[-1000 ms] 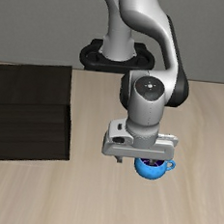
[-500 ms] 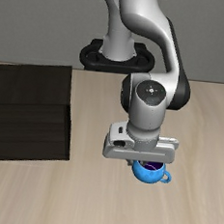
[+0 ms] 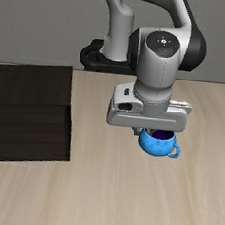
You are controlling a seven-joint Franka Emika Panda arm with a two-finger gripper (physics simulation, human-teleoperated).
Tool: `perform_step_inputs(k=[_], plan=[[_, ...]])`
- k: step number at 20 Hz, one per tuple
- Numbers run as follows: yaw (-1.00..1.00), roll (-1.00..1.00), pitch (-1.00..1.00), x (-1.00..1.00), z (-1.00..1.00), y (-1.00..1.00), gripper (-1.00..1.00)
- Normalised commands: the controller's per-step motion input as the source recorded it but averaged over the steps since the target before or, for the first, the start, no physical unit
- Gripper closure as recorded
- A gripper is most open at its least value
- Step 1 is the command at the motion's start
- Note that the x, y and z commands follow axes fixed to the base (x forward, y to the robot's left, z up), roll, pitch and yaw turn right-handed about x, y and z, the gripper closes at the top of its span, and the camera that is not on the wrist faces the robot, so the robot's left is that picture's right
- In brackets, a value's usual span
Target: Pick up the blue mug on the table and place it on the wooden shelf
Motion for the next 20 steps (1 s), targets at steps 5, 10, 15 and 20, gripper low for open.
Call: perform_step_inputs(k=[5, 10, 15, 20], plan=[[0.00, 0.00, 0.00, 0.00, 1.00, 0.00, 1.00], [0.00, 0.00, 0.00, 0.00, 1.00, 0.00, 1.00], [0.00, 0.00, 0.00, 0.00, 1.00, 0.00, 1.00], [0.00, 0.00, 0.00, 0.00, 0.00, -1.00, 1.00]])
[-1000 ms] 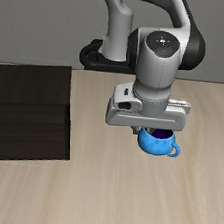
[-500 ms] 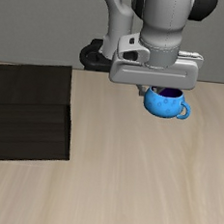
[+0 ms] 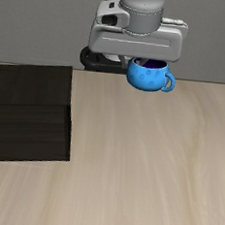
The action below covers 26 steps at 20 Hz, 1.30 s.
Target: Pick up the blue mug on the table and place it on the wooden shelf
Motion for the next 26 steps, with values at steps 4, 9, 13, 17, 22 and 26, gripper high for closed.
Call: perform_step_inputs(k=[4, 9, 13, 17, 22, 26], plan=[[0.00, 0.00, 0.00, 0.00, 0.00, -1.00, 1.00], [0.00, 0.00, 0.00, 0.00, 0.00, -1.00, 1.00], [0.00, 0.00, 0.00, 0.00, 0.00, -1.00, 1.00], [0.00, 0.00, 0.00, 0.00, 0.00, -1.00, 1.00], [0.00, 0.00, 0.00, -1.00, 0.00, 0.00, 1.00], [0.00, 0.00, 0.00, -0.50, 0.00, -0.50, 1.00]])
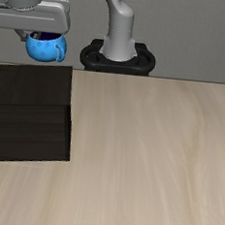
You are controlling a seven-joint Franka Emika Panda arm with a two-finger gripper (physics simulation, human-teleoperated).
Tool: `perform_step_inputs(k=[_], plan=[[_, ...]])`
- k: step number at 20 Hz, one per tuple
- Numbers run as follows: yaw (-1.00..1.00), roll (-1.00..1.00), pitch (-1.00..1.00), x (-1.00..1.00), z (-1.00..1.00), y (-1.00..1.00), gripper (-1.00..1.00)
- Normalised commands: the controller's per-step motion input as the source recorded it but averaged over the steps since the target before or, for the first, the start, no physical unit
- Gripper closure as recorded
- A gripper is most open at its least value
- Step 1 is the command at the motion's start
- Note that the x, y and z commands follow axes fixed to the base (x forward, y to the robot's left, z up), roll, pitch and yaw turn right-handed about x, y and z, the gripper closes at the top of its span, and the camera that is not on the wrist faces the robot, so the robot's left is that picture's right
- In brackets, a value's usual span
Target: Pick up the blue mug on the table and place it on the wooden shelf
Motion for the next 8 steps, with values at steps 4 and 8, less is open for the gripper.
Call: perform_step_inputs(k=[4, 8], plan=[[0.00, 0.00, 0.00, 0.00, -0.75, -0.25, 1.00], [0.00, 0.00, 0.00, 0.00, -1.00, 0.00, 1.00]])
